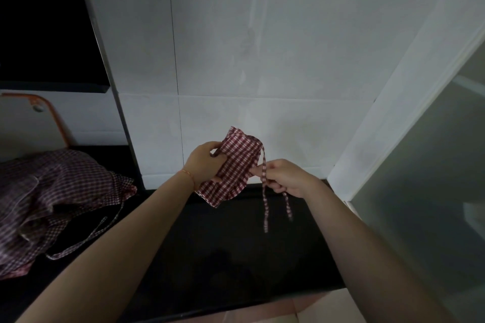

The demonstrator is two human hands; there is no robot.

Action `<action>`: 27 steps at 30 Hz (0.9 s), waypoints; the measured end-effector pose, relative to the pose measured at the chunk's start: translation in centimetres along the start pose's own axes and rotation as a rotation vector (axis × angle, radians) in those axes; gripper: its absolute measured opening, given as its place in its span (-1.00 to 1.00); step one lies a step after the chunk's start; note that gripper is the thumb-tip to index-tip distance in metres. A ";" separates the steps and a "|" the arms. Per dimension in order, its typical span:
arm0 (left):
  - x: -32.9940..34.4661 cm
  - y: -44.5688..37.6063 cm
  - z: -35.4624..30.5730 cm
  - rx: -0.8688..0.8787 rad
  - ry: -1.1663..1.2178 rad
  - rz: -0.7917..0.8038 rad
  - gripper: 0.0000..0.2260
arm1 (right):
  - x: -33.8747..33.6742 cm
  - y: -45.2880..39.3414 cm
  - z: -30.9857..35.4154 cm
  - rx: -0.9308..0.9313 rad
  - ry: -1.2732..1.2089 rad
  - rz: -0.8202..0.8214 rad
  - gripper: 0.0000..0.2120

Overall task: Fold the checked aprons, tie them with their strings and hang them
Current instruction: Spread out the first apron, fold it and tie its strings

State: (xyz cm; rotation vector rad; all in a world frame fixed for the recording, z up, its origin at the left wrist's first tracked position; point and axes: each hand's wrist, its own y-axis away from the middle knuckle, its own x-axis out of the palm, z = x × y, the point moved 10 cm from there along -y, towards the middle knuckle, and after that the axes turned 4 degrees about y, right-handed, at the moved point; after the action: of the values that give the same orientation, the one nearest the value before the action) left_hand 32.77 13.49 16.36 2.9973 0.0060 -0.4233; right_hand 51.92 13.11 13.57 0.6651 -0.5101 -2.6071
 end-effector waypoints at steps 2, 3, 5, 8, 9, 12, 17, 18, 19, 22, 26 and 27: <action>0.1 -0.3 0.6 0.009 -0.058 -0.031 -0.64 | 0.4 -0.3 0.5 -0.019 0.102 -0.012 -0.64; 0.1 -0.3 0.6 0.036 -0.118 -0.050 -0.66 | 0.7 -0.3 0.8 -0.030 0.154 -0.012 -0.62; 0.2 -0.3 0.2 0.098 -0.250 -0.086 -0.70 | 1.0 -0.5 1.3 -0.036 0.215 -0.034 -0.54; 0.1 -0.1 -0.4 0.162 -0.387 -0.116 -0.73 | 1.3 -1.0 1.3 -0.034 0.197 -0.044 -0.38; 0.0 0.0 -0.5 0.181 -0.430 -0.118 -0.73 | 1.3 -1.0 1.2 -0.026 0.160 -0.046 -0.33; -0.9 -0.1 0.0 0.207 -0.520 -0.123 -0.72 | 0.2 -1.6 0.5 -0.005 0.110 -0.078 -0.39; -1.7 0.3 -0.5 0.267 -0.584 -0.155 -0.68 | -0.4 -1.0 0.3 -0.080 -0.383 -0.013 -0.71; -1.7 0.3 -0.7 0.284 -0.589 -0.159 -0.67 | -0.4 -0.9 0.2 -0.071 -0.550 0.004 -0.67; -1.9 0.4 -0.7 0.283 -0.593 -0.163 -0.67 | -0.2 -0.8 0.2 -0.059 -0.650 0.014 -0.66; -2.4 0.4 -0.4 0.250 -0.569 -0.183 -0.69 | 0.8 -0.3 0.9 -0.055 -0.601 0.050 -0.76; -3.2 0.5 0.5 0.086 -0.206 -0.182 -0.71 | 3.8 1.6 3.0 -0.177 -0.403 0.249 -0.72; -3.1 0.6 1.0 0.001 -0.036 -0.160 -0.68 | 4.7 1.9 2.9 -0.174 -0.360 0.303 -0.71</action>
State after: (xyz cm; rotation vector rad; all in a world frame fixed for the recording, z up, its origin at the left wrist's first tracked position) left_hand 29.49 12.80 16.38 3.0008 0.2438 -0.4936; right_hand 47.20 10.02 15.09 0.0517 -0.4409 -2.4466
